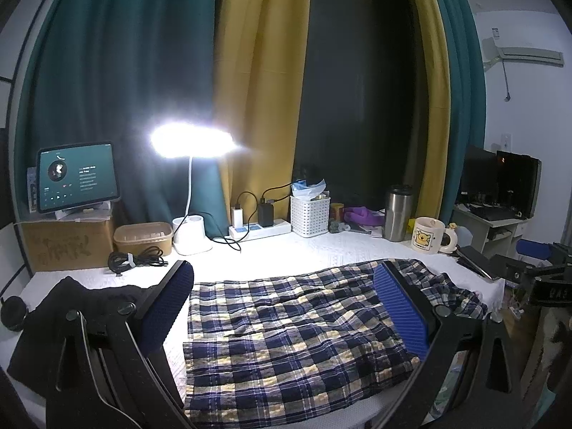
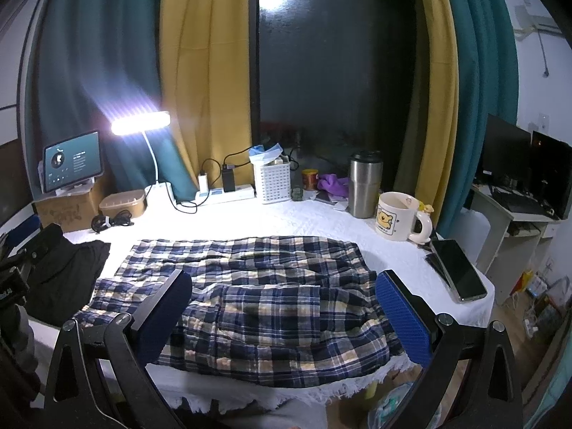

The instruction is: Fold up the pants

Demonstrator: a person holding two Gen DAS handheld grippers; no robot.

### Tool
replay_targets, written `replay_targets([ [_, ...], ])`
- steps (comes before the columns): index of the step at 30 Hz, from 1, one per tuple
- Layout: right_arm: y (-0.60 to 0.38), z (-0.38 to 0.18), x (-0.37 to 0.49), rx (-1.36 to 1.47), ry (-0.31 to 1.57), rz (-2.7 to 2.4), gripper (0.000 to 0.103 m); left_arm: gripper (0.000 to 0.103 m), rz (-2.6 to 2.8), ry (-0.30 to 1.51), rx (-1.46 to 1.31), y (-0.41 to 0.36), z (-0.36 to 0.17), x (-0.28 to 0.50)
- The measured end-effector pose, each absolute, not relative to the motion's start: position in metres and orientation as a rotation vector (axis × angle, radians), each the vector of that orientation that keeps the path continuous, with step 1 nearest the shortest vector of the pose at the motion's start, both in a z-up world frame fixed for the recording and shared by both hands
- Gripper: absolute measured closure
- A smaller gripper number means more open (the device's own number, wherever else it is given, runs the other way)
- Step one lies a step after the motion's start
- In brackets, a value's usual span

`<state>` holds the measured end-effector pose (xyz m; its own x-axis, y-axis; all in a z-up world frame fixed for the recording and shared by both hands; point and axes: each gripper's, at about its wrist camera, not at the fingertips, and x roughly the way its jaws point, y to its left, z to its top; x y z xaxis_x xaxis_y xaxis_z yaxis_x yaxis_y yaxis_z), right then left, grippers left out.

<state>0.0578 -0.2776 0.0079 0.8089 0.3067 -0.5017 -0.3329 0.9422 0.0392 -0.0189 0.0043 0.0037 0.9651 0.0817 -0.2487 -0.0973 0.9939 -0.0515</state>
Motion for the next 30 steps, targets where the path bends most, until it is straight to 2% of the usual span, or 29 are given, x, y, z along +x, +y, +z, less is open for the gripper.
replay_targets([
  [30,-0.276,0.0106,0.0535,-0.05,0.518,0.346,0.0,0.003,0.09,0.256,-0.081,0.0068,0.0051,-0.0188],
])
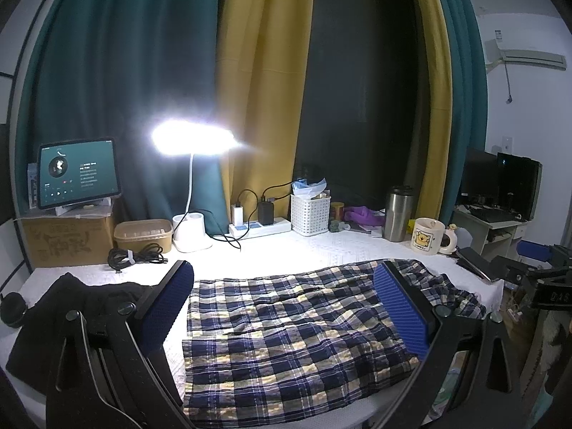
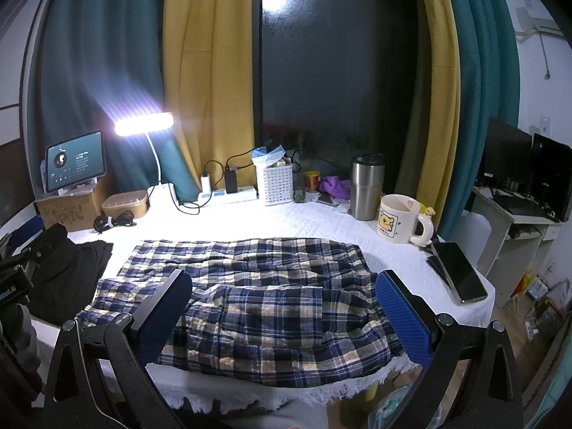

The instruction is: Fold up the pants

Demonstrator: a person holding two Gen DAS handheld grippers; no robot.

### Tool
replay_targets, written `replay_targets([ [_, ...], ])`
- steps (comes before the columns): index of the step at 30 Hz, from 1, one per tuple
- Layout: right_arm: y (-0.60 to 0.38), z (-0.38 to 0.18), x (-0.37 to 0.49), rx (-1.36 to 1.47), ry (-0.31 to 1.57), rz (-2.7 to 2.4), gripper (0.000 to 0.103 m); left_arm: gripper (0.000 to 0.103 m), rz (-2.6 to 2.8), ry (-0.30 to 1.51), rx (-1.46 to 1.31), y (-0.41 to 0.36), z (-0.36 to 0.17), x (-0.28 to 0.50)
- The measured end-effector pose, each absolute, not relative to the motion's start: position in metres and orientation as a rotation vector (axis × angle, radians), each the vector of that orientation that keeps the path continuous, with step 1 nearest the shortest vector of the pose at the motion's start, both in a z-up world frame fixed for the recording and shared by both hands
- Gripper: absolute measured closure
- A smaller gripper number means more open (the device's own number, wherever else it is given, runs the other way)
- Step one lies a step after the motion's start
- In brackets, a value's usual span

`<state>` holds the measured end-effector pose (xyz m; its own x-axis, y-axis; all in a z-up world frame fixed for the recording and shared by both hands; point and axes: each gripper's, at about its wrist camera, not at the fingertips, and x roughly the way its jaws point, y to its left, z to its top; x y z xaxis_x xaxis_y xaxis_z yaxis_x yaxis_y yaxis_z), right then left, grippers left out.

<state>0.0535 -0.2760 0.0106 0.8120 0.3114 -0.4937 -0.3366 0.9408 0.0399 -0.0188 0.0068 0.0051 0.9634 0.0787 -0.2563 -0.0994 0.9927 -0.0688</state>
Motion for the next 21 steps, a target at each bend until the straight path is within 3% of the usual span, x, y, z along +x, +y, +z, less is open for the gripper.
replay_targets([
  [21,-0.276,-0.005,0.086,-0.05,0.566,0.34,0.0,0.003,0.101,0.331,-0.064,0.014,-0.004,0.01],
])
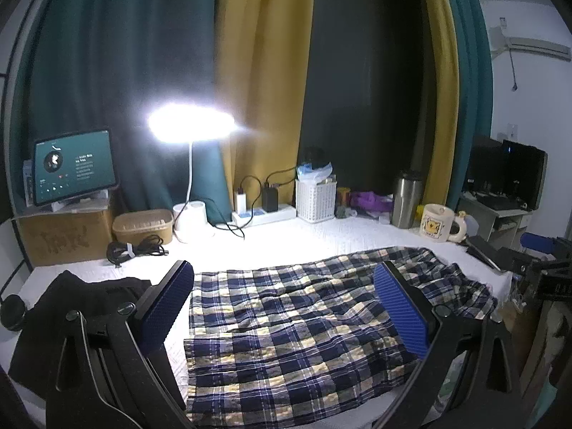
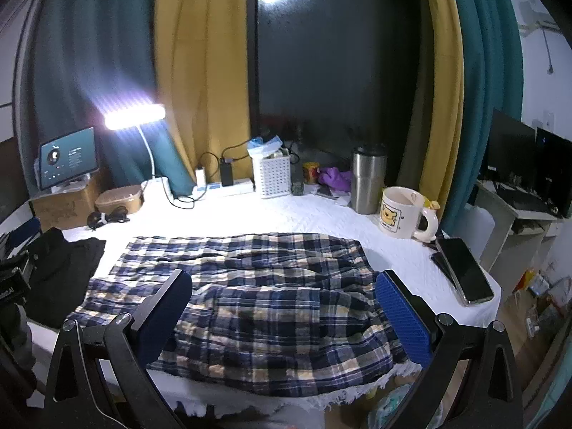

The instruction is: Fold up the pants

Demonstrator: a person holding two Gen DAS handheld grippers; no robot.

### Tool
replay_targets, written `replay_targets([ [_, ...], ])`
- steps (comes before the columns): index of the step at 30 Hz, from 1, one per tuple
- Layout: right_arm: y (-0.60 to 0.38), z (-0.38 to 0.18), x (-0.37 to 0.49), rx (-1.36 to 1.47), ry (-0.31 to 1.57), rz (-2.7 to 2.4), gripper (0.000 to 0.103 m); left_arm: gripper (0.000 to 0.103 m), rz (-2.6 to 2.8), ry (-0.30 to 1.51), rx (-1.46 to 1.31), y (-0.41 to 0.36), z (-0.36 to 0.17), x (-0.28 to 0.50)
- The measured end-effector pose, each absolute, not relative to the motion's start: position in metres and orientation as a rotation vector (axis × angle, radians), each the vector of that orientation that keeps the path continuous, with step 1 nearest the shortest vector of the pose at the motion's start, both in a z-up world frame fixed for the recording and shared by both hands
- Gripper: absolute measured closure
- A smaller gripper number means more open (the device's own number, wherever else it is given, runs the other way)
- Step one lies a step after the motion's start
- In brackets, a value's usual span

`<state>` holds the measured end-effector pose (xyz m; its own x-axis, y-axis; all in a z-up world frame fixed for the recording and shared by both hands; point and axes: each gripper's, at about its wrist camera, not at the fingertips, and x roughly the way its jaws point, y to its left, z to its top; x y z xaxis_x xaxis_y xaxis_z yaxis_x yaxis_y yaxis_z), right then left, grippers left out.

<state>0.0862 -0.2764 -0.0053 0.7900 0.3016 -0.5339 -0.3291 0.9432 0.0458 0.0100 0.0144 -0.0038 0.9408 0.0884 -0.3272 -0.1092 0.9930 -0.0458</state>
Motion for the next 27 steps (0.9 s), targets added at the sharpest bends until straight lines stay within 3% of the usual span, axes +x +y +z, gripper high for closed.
replay_targets([
  [27,-0.272,-0.074,0.242,-0.042,0.801,0.354,0.0,0.003,0.187,0.642,-0.134,0.085,-0.057,0.137],
])
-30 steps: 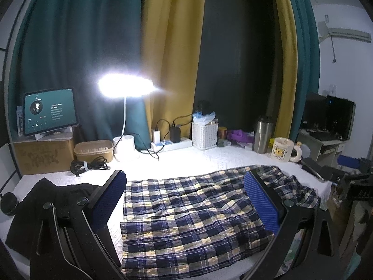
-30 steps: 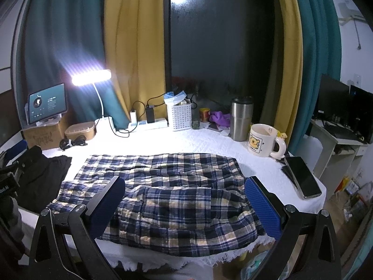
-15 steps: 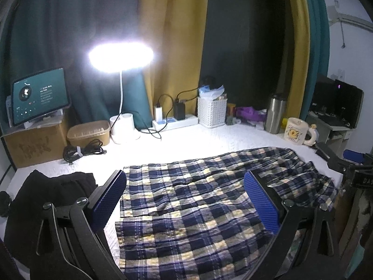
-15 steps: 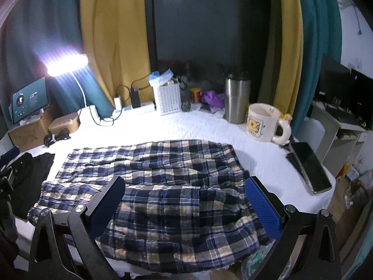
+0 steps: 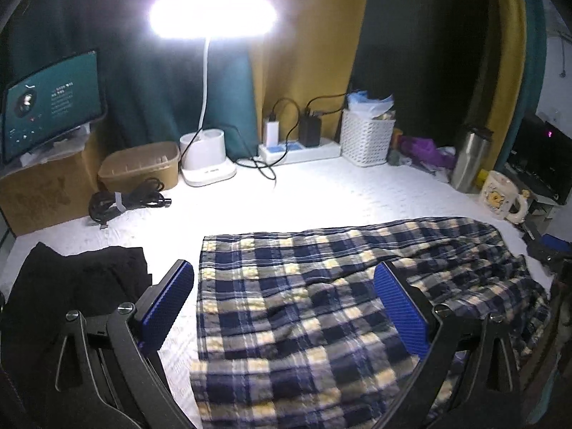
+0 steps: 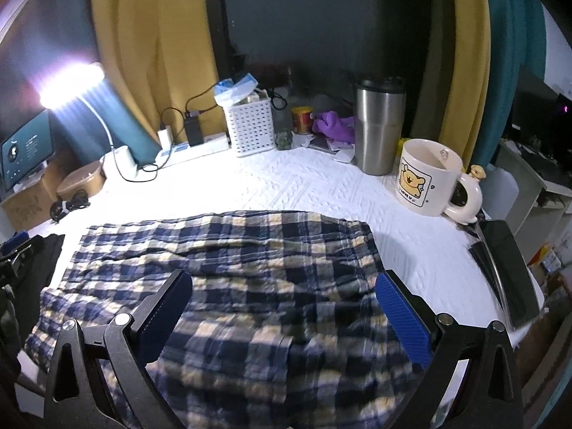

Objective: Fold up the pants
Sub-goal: 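Move both tools toward the waistband edge of the plaid pants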

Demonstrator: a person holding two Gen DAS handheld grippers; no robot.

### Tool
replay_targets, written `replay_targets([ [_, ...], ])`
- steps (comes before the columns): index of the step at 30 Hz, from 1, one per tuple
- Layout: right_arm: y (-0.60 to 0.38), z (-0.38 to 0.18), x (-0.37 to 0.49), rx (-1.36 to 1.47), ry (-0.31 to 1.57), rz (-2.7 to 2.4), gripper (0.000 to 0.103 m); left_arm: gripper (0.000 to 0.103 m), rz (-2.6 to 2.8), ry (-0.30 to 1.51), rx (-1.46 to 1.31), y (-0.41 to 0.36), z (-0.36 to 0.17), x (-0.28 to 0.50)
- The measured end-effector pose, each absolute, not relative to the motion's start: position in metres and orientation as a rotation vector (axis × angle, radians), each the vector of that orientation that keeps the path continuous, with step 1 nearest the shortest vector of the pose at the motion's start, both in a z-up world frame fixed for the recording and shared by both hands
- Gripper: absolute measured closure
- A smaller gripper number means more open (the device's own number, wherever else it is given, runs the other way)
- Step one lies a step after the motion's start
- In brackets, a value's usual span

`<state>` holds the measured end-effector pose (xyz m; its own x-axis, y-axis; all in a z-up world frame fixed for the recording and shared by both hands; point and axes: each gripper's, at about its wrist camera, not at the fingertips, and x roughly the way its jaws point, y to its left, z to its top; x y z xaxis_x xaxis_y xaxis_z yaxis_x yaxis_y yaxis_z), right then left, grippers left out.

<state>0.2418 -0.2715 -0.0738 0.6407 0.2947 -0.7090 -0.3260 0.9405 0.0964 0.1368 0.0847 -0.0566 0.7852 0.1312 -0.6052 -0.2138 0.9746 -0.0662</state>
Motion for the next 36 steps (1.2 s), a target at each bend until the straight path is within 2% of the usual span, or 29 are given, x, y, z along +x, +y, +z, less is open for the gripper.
replay_targets([
  [12,-0.284,-0.082,0.307,-0.038,0.847,0.36,0.0,0.003,0.193,0.802,-0.112,0.121,-0.09,0.203],
  [21,-0.306,-0.113,0.368,0.003,0.949,0.329,0.0,0.004,0.216,0.92,-0.096,0.147,-0.118,0.249],
  [25,-0.311,-0.135,0.386,0.031,1.012,0.33,0.001,0.013,0.22,0.968,-0.095,0.156,-0.132,0.259],
  [28,-0.307,-0.147,0.39,0.03,1.042,0.334,0.005,0.021,0.185,0.98,-0.079,0.151,-0.135,0.26],
  [36,-0.295,-0.163,0.387,-0.01,1.058,0.358,0.013,0.027,0.134,0.984,-0.067,0.14,-0.141,0.258],
])
